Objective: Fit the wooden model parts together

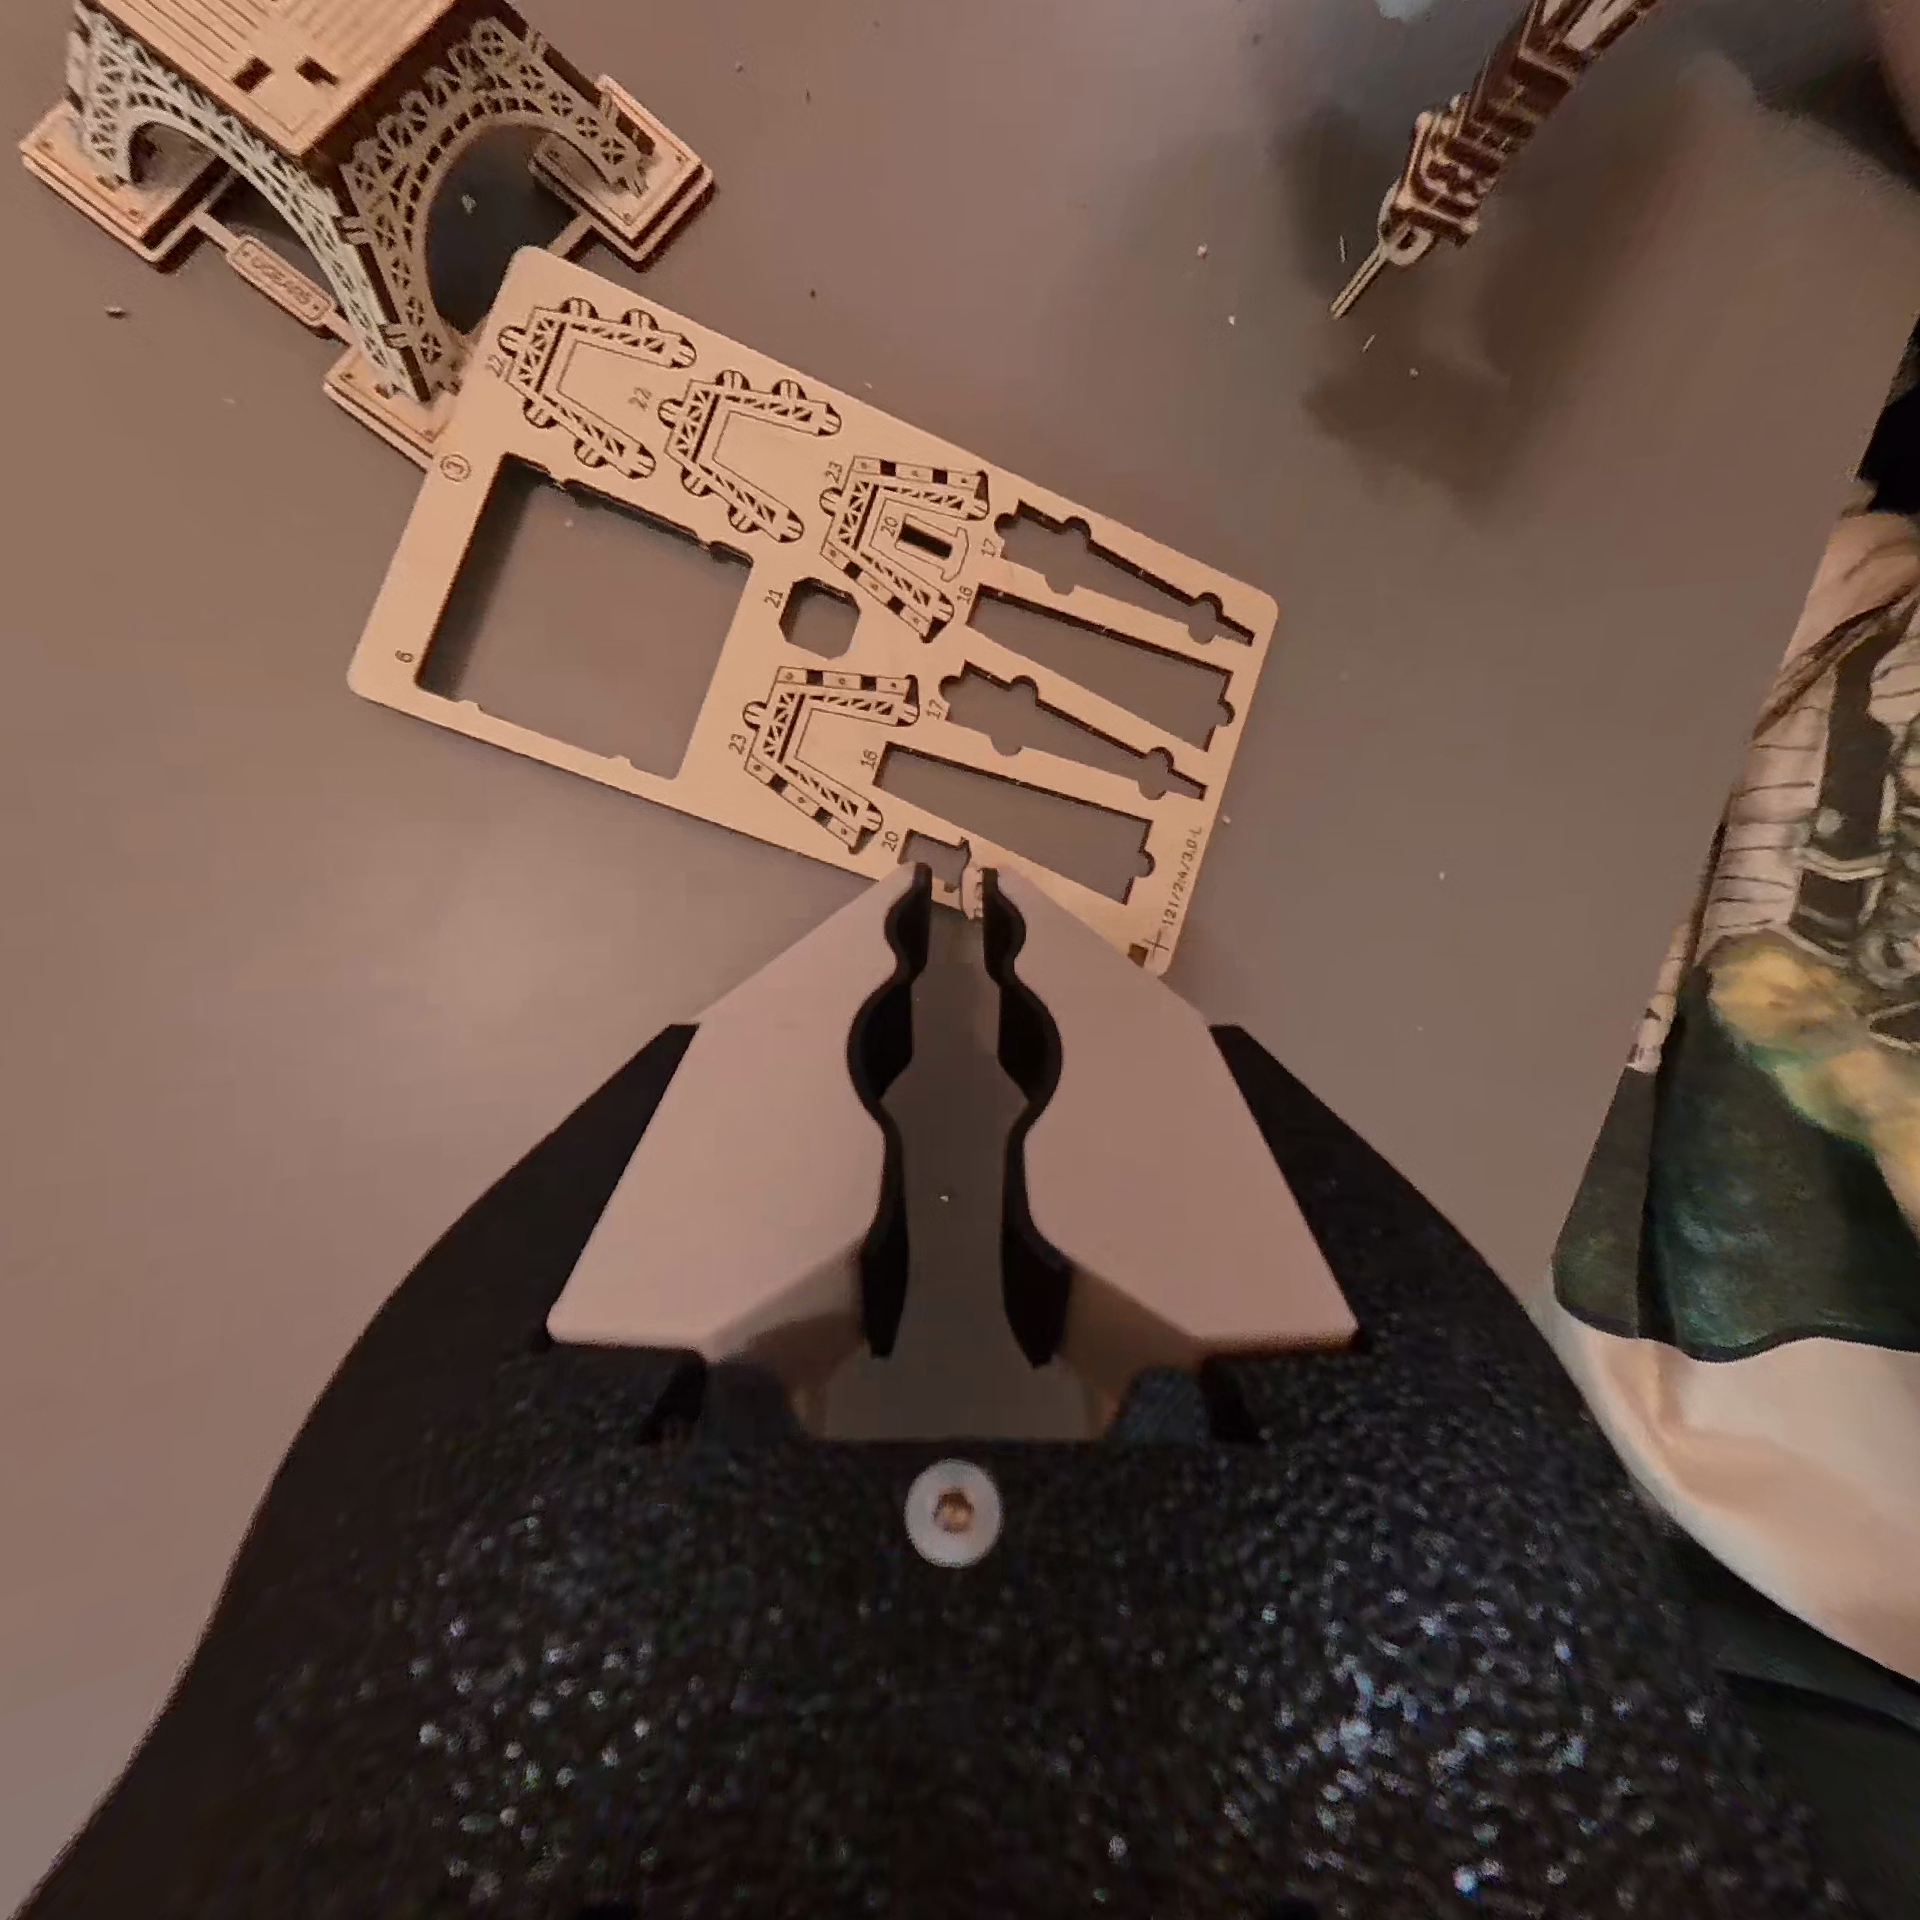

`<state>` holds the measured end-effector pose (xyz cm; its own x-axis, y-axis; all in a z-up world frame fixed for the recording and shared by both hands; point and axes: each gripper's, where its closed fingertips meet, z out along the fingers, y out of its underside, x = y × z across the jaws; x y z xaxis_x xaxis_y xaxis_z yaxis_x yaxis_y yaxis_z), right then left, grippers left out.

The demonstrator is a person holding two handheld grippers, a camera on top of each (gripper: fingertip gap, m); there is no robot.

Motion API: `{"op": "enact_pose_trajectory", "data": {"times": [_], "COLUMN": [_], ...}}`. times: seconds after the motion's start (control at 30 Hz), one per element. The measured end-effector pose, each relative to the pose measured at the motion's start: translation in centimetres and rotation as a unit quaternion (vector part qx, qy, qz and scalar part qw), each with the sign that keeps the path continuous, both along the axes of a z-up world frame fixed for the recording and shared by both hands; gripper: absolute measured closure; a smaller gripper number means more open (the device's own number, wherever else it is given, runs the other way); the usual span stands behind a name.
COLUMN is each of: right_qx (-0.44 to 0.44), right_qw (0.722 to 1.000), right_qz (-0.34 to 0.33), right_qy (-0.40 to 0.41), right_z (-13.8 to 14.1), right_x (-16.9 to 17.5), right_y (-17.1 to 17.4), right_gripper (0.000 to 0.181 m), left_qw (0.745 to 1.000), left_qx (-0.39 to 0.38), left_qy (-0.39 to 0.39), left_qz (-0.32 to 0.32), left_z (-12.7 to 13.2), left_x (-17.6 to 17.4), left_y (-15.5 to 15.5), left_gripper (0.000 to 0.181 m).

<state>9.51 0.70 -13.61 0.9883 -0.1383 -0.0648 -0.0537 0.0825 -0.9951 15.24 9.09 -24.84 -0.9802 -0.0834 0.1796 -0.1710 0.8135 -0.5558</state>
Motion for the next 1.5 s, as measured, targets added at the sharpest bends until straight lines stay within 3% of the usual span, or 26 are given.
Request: {"op": "enact_pose_trajectory", "data": {"times": [0.4,0.87,1.3,1.5], "right_qx": [-0.002,0.018,0.011,0.003], "right_qw": [1.000,1.000,0.999,0.999], "right_qz": [0.000,0.017,0.003,0.004], "right_qy": [0.003,0.018,0.030,0.032], "right_z": [0.0,0.4,0.0,-0.2], "right_x": [-0.1,-0.4,0.2,0.1], "right_y": [-0.4,-0.4,-0.7,-0.6], "right_gripper": [0.165,0.164,0.164,0.165], "left_qw": [0.996,0.994,0.997,0.998], "left_qx": [0.069,0.085,-0.001,0.008], "left_qy": [-0.046,-0.063,-0.079,-0.059], "left_qz": [-0.033,-0.035,0.016,-0.005], "left_z": [-0.8,-1.1,0.8,0.2], "left_x": [-0.2,-0.4,1.0,0.3], "left_y": [0.0,-0.1,-0.7,0.1], "left_gripper": [0.176,0.180,0.181,0.181]}}
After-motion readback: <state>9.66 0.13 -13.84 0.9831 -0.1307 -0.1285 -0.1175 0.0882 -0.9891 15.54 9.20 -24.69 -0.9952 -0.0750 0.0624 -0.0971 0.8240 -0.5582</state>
